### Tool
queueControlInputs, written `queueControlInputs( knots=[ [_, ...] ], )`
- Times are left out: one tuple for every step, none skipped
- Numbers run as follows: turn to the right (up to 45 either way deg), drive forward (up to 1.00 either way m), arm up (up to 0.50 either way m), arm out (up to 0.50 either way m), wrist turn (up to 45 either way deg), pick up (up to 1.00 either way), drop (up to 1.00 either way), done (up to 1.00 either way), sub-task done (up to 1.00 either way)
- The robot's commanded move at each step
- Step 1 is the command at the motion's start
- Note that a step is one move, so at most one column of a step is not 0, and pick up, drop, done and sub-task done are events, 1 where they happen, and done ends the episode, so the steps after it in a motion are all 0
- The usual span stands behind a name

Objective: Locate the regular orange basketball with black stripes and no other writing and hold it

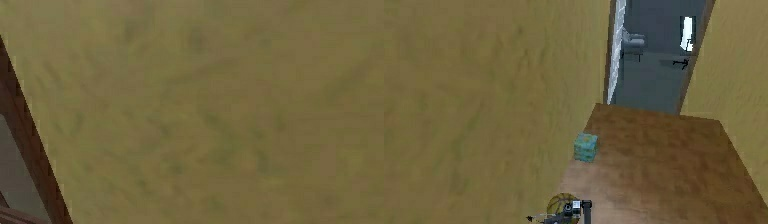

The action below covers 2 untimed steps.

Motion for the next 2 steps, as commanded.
queueControlInputs(
  knots=[
    [0.0, 0.0, 0.0, 0.0, 45.0, 0.0, 0.0, 0.0, 0.0],
    [0.0, 0.0, 0.0, 0.0, 24.0, 0.0, 0.0, 0.0, 0.0]
  ],
)
